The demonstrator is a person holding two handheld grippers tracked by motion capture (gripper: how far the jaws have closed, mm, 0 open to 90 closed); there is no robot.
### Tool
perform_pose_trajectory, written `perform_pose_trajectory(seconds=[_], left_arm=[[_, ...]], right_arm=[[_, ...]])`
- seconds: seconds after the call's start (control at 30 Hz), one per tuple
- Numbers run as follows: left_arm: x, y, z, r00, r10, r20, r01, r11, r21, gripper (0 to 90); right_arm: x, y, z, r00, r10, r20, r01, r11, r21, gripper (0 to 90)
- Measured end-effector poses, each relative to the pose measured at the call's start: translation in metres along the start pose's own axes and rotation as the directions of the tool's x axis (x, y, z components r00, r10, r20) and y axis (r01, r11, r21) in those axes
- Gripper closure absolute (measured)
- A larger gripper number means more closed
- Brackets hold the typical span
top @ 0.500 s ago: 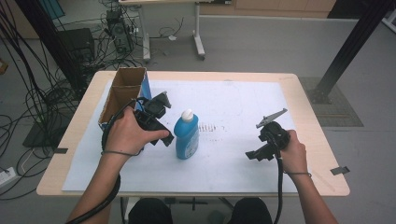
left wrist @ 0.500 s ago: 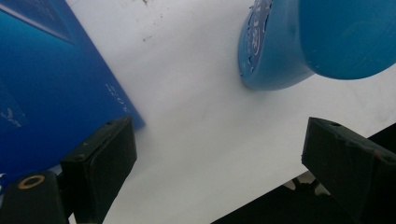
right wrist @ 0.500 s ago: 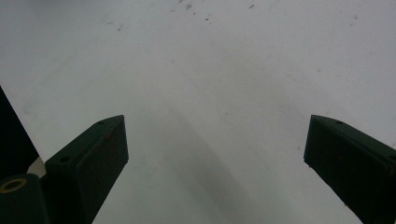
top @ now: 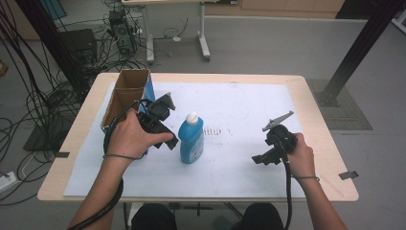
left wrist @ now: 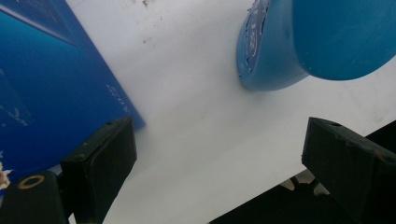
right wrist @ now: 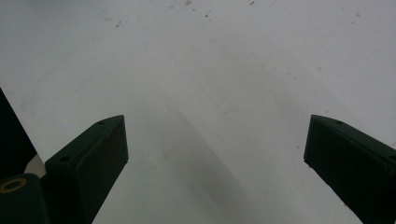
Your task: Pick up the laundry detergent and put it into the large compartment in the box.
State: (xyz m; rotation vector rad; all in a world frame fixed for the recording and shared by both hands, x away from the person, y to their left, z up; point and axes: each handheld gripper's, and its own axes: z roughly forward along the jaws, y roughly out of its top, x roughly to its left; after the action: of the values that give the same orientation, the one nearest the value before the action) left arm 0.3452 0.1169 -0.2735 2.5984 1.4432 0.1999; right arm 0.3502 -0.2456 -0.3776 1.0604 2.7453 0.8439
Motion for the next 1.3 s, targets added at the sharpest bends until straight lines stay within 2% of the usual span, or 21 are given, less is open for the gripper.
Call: perform_pose_trajectory(seconds=[0.53,0.67,0.77,1.03,1.3], left_arm=[[-0.003,-0.004,-0.006,1.0000,0.004,0.008,-0.004,1.0000,-0.007,10.5],[-0.007,-0.005,-0.011,0.9998,0.014,0.013,-0.013,0.9998,-0.014,10.5],[-0.011,-0.004,-0.016,0.9990,0.030,0.033,-0.030,0.9993,-0.021,10.3],[-0.018,-0.002,-0.027,0.9989,0.031,0.036,-0.029,0.9986,-0.043,10.1],[-0.027,0.006,-0.041,0.9975,0.057,0.043,-0.054,0.9967,-0.061,8.5]], right_arm=[[-0.003,0.003,0.003,1.0000,-0.002,-0.005,0.002,1.0000,0.006,6.1],[-0.003,0.003,0.003,1.0000,-0.005,-0.002,0.005,1.0000,0.002,6.1],[-0.003,0.002,0.003,1.0000,-0.003,-0.004,0.003,1.0000,0.003,6.1],[-0.002,0.003,0.003,1.0000,-0.003,-0.006,0.003,1.0000,0.009,6.1],[-0.002,0.003,0.003,1.0000,-0.006,-0.004,0.006,0.9999,0.010,6.1]])
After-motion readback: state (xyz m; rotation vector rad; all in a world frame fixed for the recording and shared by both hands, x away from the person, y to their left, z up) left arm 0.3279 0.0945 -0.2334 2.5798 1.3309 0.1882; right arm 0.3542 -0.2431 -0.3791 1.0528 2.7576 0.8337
